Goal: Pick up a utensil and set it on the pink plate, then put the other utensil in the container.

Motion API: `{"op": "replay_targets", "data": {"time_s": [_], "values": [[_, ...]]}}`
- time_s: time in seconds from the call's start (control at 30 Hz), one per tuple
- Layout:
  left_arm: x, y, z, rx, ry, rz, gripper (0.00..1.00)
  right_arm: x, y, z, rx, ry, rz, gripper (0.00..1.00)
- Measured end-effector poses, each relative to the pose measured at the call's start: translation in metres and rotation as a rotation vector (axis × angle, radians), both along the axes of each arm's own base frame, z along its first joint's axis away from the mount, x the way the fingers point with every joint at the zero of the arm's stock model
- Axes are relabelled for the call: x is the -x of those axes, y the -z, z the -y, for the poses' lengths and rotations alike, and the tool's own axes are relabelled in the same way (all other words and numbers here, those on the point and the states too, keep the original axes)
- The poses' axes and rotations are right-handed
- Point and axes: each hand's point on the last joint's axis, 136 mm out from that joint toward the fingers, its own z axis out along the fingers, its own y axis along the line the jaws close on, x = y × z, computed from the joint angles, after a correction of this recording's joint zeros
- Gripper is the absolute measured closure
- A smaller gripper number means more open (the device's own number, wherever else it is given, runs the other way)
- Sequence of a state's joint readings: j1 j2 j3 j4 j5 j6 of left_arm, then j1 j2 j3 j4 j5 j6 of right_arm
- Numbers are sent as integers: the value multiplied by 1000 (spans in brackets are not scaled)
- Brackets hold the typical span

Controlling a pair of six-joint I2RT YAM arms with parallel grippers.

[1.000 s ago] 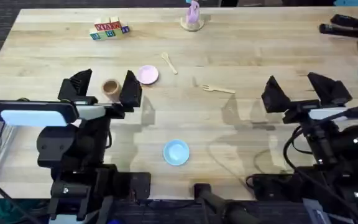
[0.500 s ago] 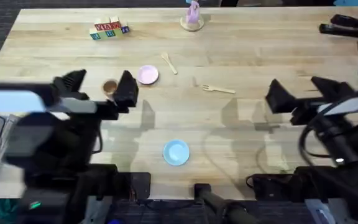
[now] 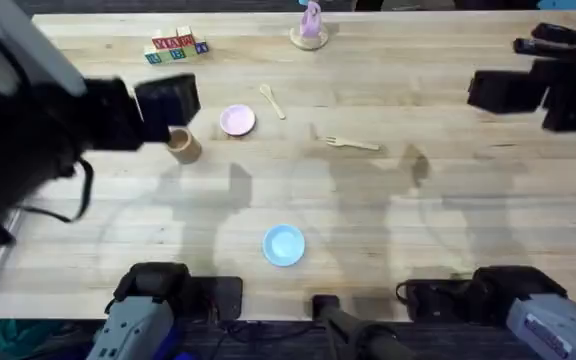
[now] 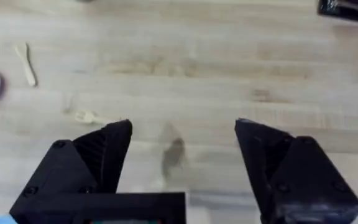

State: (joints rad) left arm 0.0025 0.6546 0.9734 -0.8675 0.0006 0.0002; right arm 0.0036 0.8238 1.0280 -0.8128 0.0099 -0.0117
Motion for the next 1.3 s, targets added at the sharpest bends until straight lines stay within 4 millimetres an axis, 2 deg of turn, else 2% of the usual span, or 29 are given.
{"op": "replay_targets", "data": {"time_s": [0.13,0.43,0.8,1.1,1.3], "values": [[-3,-5,0,0,0,-91,10,-6,-8,-3,6,-31,-93,5],[-14,15,6,22,26,-254,10,-11,-11,-12,4,-103,-173,6],[-14,16,6,24,29,-256,8,-12,-13,-17,4,-139,-161,5],[-14,16,6,24,29,-256,8,-15,-15,-48,48,-383,-129,5],[-14,16,1,26,7,-256,8,-27,7,-78,85,-538,-197,6]]}}
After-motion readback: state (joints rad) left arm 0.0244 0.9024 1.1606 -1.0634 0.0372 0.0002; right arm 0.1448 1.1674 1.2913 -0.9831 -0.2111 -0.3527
